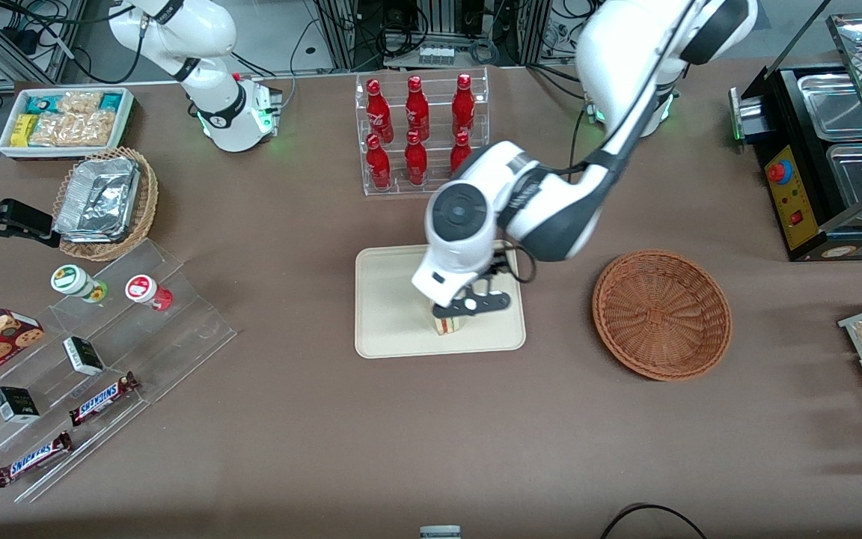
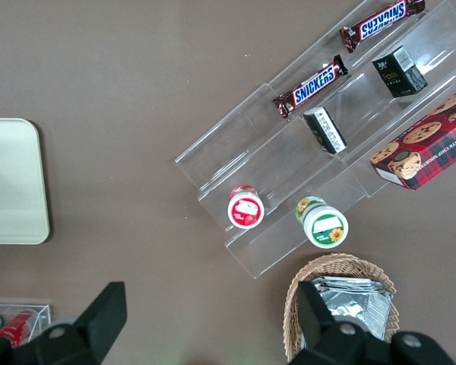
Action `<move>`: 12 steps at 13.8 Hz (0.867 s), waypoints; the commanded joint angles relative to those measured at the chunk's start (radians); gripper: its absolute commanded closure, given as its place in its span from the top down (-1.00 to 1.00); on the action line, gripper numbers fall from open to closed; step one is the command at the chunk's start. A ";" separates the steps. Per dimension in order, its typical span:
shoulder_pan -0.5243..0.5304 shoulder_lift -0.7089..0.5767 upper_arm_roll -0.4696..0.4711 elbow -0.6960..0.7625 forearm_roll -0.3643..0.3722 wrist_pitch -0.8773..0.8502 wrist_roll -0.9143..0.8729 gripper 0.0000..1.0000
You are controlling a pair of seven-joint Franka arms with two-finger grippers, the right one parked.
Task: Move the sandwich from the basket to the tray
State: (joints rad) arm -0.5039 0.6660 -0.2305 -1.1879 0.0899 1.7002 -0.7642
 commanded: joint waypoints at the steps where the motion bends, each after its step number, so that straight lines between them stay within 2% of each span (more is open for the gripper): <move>1: 0.054 -0.045 -0.001 -0.019 0.004 -0.091 0.091 1.00; 4: 0.146 -0.092 -0.001 -0.070 0.004 -0.160 0.103 1.00; 12: 0.358 -0.264 -0.003 -0.246 -0.010 -0.159 0.414 1.00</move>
State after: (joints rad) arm -0.1890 0.4823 -0.2246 -1.3493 0.0903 1.5410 -0.4177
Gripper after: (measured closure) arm 0.000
